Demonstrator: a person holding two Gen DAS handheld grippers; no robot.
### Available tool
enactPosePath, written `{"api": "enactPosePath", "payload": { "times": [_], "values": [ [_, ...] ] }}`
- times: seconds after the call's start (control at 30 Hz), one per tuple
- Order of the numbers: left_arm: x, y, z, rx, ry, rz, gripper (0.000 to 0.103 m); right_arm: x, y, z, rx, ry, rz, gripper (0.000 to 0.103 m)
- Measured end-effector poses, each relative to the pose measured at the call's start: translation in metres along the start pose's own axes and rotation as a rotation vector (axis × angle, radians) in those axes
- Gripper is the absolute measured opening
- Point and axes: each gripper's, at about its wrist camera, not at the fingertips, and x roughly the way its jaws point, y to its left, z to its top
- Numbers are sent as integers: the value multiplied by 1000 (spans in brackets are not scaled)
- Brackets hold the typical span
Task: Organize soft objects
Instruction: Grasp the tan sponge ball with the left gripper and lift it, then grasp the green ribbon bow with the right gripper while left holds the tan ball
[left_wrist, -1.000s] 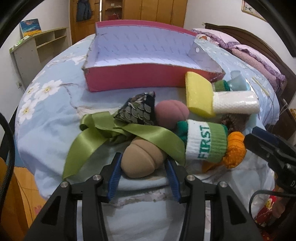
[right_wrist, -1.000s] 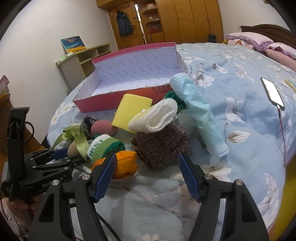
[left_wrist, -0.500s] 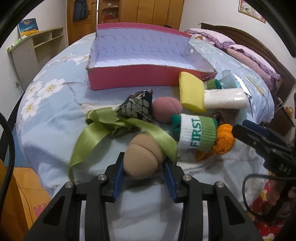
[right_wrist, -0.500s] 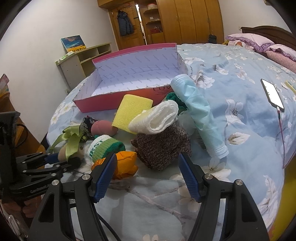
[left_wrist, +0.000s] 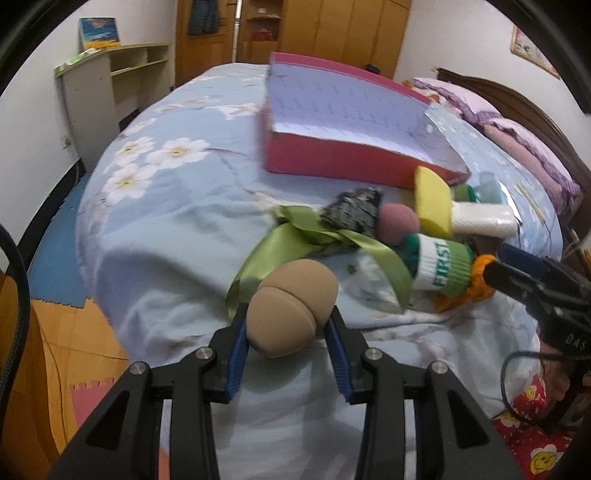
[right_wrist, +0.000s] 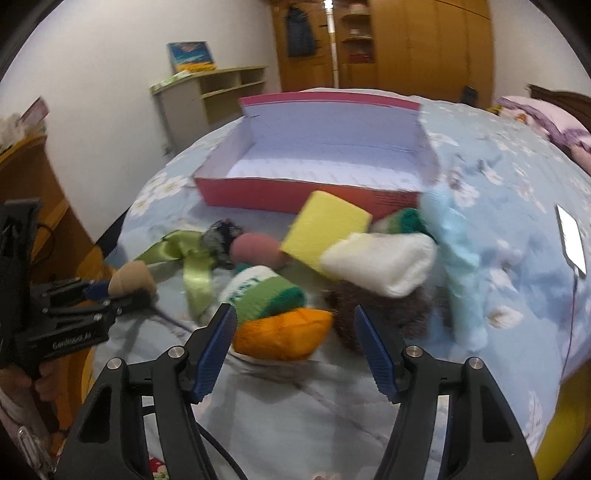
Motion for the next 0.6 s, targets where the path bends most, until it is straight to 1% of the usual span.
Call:
{"api": "enactPosePath", "payload": {
  "times": [0.07,0.2,0.23,0.27,0.37,0.5,0.6],
  "values": [
    [-3,6,1,-15,-12,16,41,1,6,4,-14,4,19,67],
    [-7,16,1,-42,-30,34,41,3,17,16,-34,13,84,66],
    [-8,17,0,-45,-32,37,41,4,21,19,-45,14,100,65],
    [-9,19,0,-48,-34,42,41,5,26,22,-59,15,114,60],
    [-10,24,-1,-57,-40,60,41,14,41,30,-103,30,154,55],
    [-12,33,-3,-82,-45,71,41,35,63,35,-167,79,192,44],
    [-13,41,-5,-100,-50,82,41,48,73,37,-198,102,213,41]
  ]
}}
